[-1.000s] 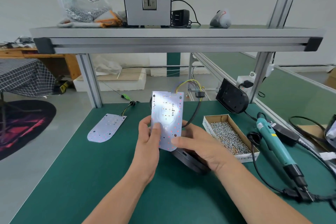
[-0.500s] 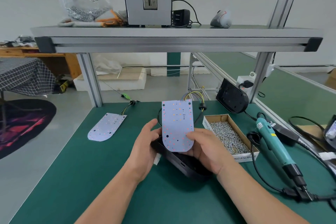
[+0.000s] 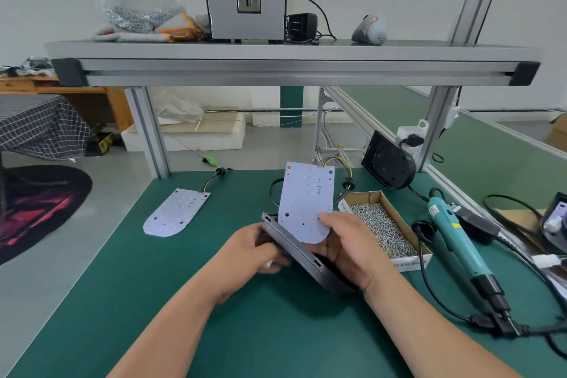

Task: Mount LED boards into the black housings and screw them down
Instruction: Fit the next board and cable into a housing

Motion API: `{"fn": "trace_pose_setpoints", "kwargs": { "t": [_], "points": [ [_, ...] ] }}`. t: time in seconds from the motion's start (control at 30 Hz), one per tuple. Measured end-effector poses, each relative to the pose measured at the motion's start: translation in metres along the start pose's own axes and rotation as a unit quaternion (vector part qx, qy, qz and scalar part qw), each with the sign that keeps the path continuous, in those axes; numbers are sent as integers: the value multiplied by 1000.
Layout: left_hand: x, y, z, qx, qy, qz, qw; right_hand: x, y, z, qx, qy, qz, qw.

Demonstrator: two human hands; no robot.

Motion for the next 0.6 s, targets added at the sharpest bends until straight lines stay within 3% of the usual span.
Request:
{"fn": "trace_pose_setpoints", "kwargs": {
  "t": [0.07, 0.23, 0.4, 0.6],
  "points": [
    [5, 1, 0, -12, 17, 3, 1000, -1, -1, 1, -7, 7, -14, 1000],
    [6, 5, 3, -30, -28, 10, 999, -8, 2, 3, 19, 41, -87, 995],
    [4, 11, 7, -39, -64, -19, 997, -13, 13, 4, 23, -2, -133, 991],
    [-10, 18, 12, -44, -159, -46, 985, -13, 22, 3, -60, -54, -218, 973]
  ]
}}
Point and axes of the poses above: each hand's wrist, its own z-axis towards the middle knuckle, its own x-axis out of the palm, y = z × x, the point moved 3 cm from there along z, towards the middle knuckle, and after that the axes turned 4 degrees about -x, right-handed, at the moved point
